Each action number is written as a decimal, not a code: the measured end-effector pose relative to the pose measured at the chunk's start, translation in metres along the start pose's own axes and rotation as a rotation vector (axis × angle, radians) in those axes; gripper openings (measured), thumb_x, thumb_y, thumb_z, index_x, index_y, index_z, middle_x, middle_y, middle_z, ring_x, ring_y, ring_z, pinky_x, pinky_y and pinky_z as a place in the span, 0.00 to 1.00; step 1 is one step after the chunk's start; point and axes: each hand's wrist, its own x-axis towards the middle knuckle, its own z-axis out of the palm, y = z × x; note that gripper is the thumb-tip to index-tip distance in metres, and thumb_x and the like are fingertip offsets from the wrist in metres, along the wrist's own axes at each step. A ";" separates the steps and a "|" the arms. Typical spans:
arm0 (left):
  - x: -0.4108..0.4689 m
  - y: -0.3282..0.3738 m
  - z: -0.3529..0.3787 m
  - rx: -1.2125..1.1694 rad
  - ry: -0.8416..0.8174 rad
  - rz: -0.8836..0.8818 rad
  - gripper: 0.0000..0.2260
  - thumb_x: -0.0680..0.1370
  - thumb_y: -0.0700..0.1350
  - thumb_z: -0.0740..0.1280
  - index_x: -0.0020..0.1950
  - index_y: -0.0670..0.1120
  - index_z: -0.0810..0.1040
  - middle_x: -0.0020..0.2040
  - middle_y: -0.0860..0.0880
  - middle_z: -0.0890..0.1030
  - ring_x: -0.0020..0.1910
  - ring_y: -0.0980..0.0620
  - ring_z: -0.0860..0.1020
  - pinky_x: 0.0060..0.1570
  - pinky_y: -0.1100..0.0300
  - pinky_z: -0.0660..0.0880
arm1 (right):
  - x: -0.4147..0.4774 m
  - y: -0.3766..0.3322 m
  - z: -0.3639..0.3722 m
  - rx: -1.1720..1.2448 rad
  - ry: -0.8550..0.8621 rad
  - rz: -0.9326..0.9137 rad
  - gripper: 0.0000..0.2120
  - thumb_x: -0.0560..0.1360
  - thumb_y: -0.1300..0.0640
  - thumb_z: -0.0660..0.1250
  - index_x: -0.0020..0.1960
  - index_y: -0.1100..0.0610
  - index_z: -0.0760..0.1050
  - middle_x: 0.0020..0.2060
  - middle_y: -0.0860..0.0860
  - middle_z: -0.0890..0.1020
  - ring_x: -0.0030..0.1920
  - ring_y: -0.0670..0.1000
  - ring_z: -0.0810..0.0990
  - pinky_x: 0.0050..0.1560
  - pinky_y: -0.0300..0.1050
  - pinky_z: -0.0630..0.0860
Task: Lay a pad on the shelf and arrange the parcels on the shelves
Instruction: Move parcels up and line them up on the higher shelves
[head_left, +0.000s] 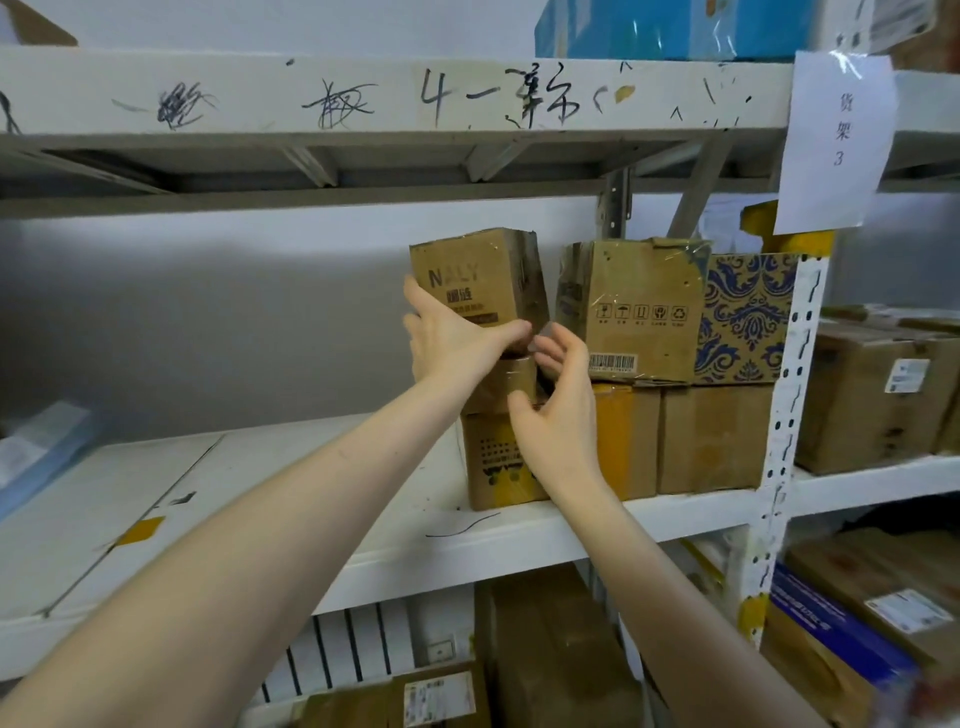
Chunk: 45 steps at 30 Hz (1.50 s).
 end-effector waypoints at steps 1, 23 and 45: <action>0.001 0.000 0.000 -0.047 0.019 -0.002 0.52 0.62 0.56 0.78 0.76 0.49 0.49 0.69 0.45 0.64 0.67 0.44 0.68 0.60 0.48 0.72 | -0.002 0.002 0.003 -0.059 0.033 -0.008 0.37 0.71 0.60 0.71 0.74 0.51 0.57 0.66 0.47 0.69 0.67 0.45 0.68 0.67 0.46 0.71; -0.009 -0.030 -0.124 -0.113 0.111 0.119 0.43 0.63 0.53 0.78 0.72 0.50 0.58 0.62 0.50 0.67 0.57 0.53 0.69 0.53 0.58 0.70 | -0.010 -0.024 0.033 -0.501 0.198 -0.079 0.34 0.63 0.45 0.78 0.64 0.44 0.67 0.64 0.52 0.65 0.64 0.52 0.64 0.57 0.46 0.73; -0.073 0.059 -0.196 -0.148 0.176 0.161 0.47 0.57 0.62 0.69 0.74 0.50 0.59 0.64 0.49 0.72 0.62 0.48 0.73 0.61 0.48 0.72 | -0.027 -0.131 -0.047 -0.306 0.174 -0.281 0.31 0.59 0.45 0.73 0.60 0.42 0.67 0.57 0.50 0.66 0.59 0.51 0.67 0.49 0.43 0.68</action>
